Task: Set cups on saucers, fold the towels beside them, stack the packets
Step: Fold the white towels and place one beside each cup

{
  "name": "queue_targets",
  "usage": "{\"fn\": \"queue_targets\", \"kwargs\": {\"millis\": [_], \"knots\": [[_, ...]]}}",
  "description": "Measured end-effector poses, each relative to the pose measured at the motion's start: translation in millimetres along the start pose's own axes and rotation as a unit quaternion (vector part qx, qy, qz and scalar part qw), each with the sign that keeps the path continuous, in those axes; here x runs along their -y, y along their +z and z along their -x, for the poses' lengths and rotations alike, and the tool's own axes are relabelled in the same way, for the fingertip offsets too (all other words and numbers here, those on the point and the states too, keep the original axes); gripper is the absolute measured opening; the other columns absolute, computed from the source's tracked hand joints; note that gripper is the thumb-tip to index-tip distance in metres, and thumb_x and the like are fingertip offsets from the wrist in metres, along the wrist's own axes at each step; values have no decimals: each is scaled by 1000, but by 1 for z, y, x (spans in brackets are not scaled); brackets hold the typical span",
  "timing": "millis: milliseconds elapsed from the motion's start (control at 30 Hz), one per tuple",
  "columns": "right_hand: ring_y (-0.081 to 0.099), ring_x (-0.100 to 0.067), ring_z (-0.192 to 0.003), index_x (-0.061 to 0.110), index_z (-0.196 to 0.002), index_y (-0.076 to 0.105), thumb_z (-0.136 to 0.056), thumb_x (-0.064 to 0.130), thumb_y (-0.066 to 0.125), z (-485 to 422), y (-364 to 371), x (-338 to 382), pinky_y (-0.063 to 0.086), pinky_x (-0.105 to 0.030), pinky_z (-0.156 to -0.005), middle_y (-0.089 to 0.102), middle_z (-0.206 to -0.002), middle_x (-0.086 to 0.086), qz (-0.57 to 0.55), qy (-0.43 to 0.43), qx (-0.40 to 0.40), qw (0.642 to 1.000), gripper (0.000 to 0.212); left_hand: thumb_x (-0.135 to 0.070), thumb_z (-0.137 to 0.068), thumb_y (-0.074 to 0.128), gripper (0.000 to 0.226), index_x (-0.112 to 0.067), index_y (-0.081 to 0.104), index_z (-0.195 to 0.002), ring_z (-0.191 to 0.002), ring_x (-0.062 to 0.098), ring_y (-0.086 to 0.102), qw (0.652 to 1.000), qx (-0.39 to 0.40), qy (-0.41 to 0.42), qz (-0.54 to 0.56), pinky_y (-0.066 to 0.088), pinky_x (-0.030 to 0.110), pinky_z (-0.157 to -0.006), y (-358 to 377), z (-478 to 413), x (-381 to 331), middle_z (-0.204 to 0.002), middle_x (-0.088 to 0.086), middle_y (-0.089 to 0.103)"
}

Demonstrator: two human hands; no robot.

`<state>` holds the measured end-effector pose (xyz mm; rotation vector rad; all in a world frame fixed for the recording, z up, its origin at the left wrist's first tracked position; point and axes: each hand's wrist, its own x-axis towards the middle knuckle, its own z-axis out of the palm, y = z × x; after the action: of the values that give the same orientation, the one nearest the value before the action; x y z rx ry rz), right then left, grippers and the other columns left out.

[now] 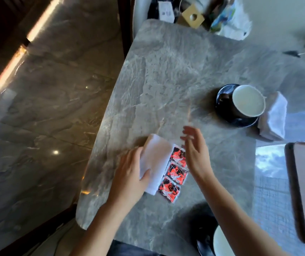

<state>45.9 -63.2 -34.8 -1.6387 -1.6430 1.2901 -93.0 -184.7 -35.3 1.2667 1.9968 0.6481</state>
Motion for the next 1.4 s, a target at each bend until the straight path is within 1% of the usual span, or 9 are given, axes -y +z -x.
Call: {"fn": "queue_targets", "kwargs": {"millis": [100,300,533,700,867,1033,1167,1267,1400], "knots": [[59,-29,-105,9,-118,53,-94,2,43,24,-4,-13,46,-51,-96,60,-115,-10,3,61,44,997,26,-13,-85,57,56,-11,36,-138,-125,24,42,998,41,-43,-20,37,35,-99,6,-3,3,-135,6,45],[53,-22,-82,8,-121,44,-88,1,51,46,20,-13,45,-37,-77,51,-108,-9,-6,116,140,983,34,-3,-87,50,49,-9,41,-135,-123,27,43,996,-1,-81,-20,40,39,-95,17,1,5,-133,9,45],[46,-11,-65,9,-92,49,-79,15,70,47,30,-10,38,-22,-59,50,-73,4,3,115,167,979,26,6,-82,46,28,-6,53,-107,-96,27,56,981,-16,-141,135,37,22,-71,30,15,5,-97,6,57],[55,-21,-82,5,-93,58,-78,15,67,51,4,-3,45,-38,-74,58,-86,-11,-104,120,209,965,20,-2,-90,48,23,-19,54,-104,-96,25,63,952,-34,-177,246,51,37,-82,42,32,-14,-100,6,65],[60,-25,-88,-2,-108,57,-83,7,60,48,-63,-1,47,-40,-80,62,-96,-14,-158,122,255,946,26,-24,-90,58,20,-23,55,-110,-85,10,62,910,-78,-161,374,49,22,-69,50,30,-61,-103,-2,64],[60,-15,-83,4,-104,63,-79,11,62,49,-133,-14,49,-21,-68,66,-90,-5,-185,131,260,939,26,-33,-89,58,11,-23,62,-94,-70,7,64,889,44,-167,424,48,21,-63,65,4,-122,-80,-7,70],[57,-24,-91,0,-112,59,-69,20,58,51,-189,-38,41,-38,-81,62,-98,-15,-184,141,215,949,47,-22,-91,56,8,-24,60,-98,-77,8,62,896,114,-143,404,48,22,-65,99,-8,-165,-88,-6,66],[57,-24,-89,4,-111,60,-67,21,57,54,-228,-66,40,-38,-78,62,-97,-16,-176,156,189,953,46,-15,-92,55,28,-14,55,-120,-93,15,58,920,158,-93,345,49,27,-76,128,-11,-191,-106,2,59],[58,-25,-93,7,-116,57,-67,21,58,59,-264,-109,42,-37,-79,63,-110,-26,-176,174,173,953,51,-15,-93,54,24,-10,54,-117,-82,10,54,939,226,-69,248,44,21,-66,174,-15,-211,-96,1,57]]}}
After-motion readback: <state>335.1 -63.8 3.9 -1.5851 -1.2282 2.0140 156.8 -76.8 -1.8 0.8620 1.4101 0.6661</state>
